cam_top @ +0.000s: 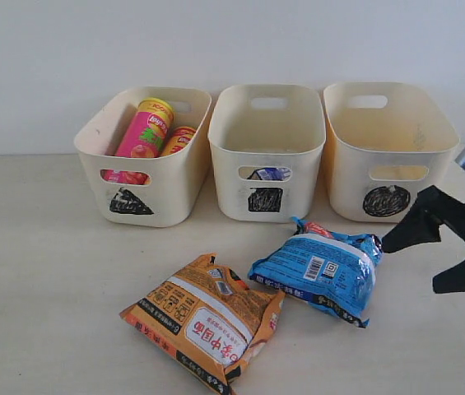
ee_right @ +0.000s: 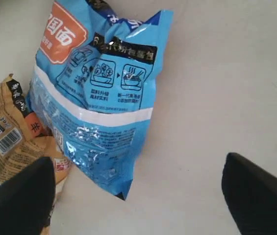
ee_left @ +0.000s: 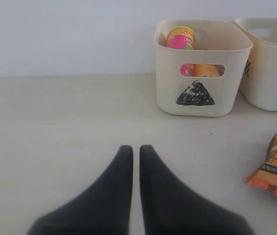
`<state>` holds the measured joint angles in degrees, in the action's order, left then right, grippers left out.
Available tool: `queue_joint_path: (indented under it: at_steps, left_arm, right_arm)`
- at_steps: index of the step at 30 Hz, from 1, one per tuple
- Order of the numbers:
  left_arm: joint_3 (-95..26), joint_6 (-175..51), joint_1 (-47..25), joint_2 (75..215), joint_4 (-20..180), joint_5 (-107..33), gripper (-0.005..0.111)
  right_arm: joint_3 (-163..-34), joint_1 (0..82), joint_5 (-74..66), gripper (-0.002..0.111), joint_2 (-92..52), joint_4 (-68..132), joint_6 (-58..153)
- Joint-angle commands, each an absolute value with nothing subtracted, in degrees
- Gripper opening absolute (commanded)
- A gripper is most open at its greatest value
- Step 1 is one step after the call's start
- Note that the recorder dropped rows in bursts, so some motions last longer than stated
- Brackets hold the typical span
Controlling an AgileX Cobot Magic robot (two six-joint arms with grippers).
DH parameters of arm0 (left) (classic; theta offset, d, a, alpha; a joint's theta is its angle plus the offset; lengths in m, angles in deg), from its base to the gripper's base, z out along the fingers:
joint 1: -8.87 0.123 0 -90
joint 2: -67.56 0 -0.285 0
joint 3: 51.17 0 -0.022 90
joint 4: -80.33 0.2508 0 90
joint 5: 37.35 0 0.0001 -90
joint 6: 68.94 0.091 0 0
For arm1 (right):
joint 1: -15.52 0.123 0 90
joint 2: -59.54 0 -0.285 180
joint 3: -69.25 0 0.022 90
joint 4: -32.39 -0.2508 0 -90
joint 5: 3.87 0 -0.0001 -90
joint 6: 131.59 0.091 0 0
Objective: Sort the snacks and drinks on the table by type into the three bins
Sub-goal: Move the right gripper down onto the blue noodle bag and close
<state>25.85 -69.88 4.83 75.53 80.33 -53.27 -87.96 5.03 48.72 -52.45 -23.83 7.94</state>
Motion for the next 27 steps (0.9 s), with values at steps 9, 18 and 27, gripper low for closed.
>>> queue_joint_path:
  at_steps: [9, 18, 27]
  left_arm:
    - [26.0, -70.5, 5.0, 75.3, 80.8, -52.8, 0.004]
    - [26.0, -70.5, 5.0, 75.3, 80.8, -52.8, 0.004]
    - [26.0, -70.5, 5.0, 75.3, 80.8, -52.8, 0.004]
  right_arm:
    - [-88.3, 12.2, 38.7, 0.085, -57.1, -30.5, 5.9]
    - [-88.4, 18.0, 38.0, 0.085, -62.7, -42.1, 0.0]
    - [-89.0, 22.7, 34.5, 0.042, -66.1, -41.9, -0.2]
